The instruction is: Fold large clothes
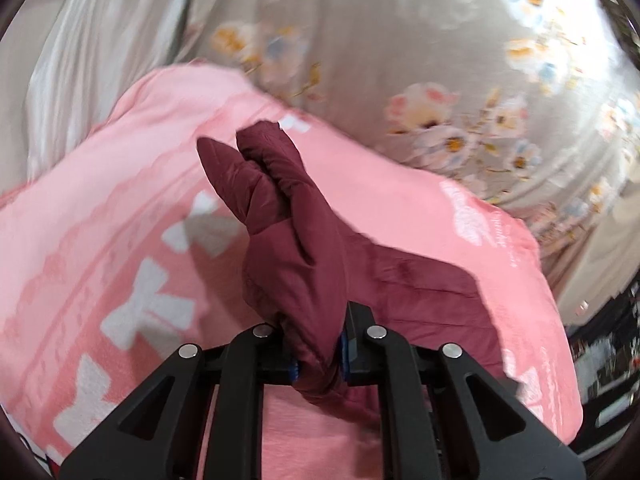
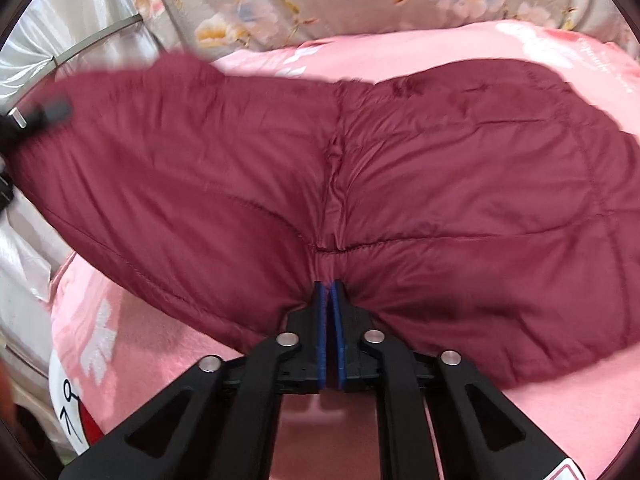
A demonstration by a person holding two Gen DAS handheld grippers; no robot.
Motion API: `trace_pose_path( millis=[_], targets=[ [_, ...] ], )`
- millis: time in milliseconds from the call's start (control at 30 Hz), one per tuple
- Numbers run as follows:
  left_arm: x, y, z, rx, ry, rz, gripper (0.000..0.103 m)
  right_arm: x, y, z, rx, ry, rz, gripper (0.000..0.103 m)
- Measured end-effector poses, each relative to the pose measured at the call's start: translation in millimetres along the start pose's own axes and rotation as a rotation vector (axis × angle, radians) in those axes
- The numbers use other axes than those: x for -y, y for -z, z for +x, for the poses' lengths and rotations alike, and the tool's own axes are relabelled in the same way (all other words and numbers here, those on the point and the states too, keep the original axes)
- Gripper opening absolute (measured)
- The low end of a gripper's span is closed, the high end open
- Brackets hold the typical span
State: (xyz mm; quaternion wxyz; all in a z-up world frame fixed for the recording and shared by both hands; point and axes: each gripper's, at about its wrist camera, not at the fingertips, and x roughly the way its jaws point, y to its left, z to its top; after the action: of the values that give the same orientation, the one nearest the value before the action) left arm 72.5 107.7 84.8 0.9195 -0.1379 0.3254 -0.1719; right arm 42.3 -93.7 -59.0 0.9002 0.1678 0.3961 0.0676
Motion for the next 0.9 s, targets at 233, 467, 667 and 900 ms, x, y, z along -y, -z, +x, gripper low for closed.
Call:
trace_pose_path(
  millis=[233, 467, 667, 900],
  targets=[
    [87.3, 0.9, -1.5, -0.024, 0.124, 0.178, 0.012, 15.5, -4.9, -17.7, -0.014, -0.089, 0.077, 0.006],
    [169.6, 24.4, 44.5, -0.135, 0.183, 0.3, 0.013, 87.0, 16.2, -111.6, 0.084, 0.082, 0.187, 0.006],
    [210.9, 70.2, 102.3, -0.28, 0.172, 0.34, 0.013, 128.0, 31.2, -145.6, 0.134, 0.192, 0.264, 0.006],
    [223.7, 118.9, 149.5, -0.356, 0.067, 0.383, 0.016, 147.3, 41.2, -149.5, 0.136, 0.221, 0.305, 0.006]
  ],
)
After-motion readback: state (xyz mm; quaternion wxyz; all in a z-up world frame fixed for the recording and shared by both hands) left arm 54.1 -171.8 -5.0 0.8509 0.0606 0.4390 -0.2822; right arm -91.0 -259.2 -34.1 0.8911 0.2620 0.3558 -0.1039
